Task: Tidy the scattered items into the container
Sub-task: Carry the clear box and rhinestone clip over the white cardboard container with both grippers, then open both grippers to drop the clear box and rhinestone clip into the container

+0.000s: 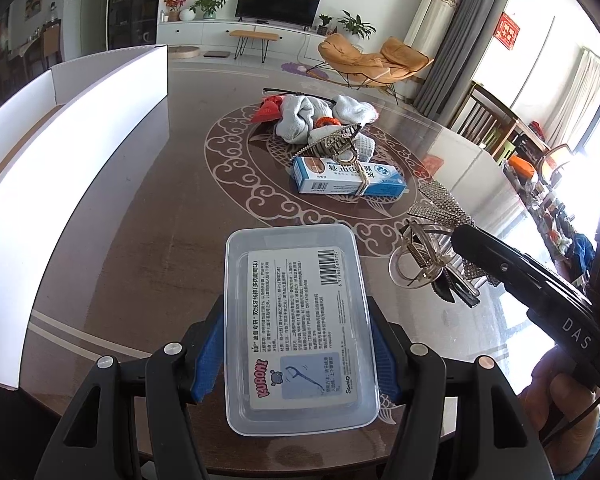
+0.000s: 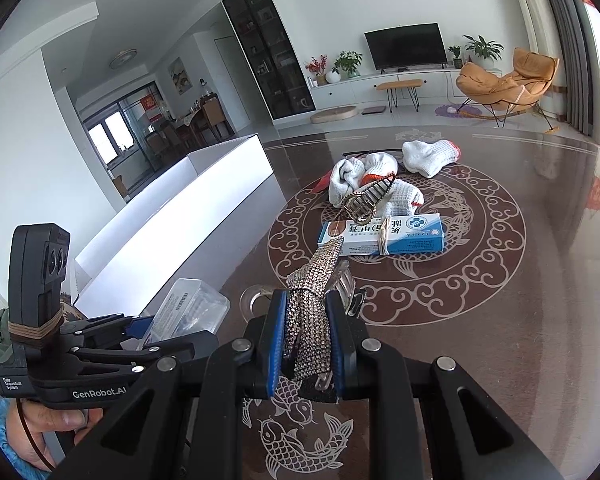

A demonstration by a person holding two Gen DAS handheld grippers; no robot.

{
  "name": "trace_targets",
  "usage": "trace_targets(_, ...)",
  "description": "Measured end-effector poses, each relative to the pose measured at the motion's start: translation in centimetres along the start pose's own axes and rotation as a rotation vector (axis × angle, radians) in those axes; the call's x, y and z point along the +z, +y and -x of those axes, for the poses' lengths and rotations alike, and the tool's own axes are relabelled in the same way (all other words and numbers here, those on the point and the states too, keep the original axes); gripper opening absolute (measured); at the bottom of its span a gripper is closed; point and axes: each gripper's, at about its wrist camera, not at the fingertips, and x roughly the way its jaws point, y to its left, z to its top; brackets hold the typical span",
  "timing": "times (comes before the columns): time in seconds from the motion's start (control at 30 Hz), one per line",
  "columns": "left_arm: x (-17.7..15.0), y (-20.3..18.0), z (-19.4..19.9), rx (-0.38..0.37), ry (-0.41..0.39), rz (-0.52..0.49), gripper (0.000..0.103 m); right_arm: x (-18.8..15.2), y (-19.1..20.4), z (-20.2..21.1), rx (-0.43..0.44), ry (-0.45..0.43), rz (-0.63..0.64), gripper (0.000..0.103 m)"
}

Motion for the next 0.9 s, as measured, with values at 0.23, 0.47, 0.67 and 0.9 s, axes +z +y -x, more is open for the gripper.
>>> trace_targets(0.23, 2.5, 2.8, 4.2, -0.005, -0.088, 0.037, 0.062, 2.6, 2.8, -1.9, 0.031, 0.016, 0.081, 0.02)
trace_targets(0.47, 6.4, 14.4, 11.3, 0.153, -0.215, 0.172, 0.062, 11.1, 13.0, -6.0, 0.199, -0.037, 0.21, 0.02)
trace_targets(0.67, 7.9, 27.0, 11.7, 0.326, -0.186, 0.337, 0.062, 16.5, 24.4, -14.0, 0.347, -0.004, 0.31, 0.02)
trace_targets(0.9, 7.6, 35.2, 7.3, 0.389, -0.034, 0.449, 0.063, 14.5, 30.8, -28.5, 0.358, 0.256, 0.328, 0.02)
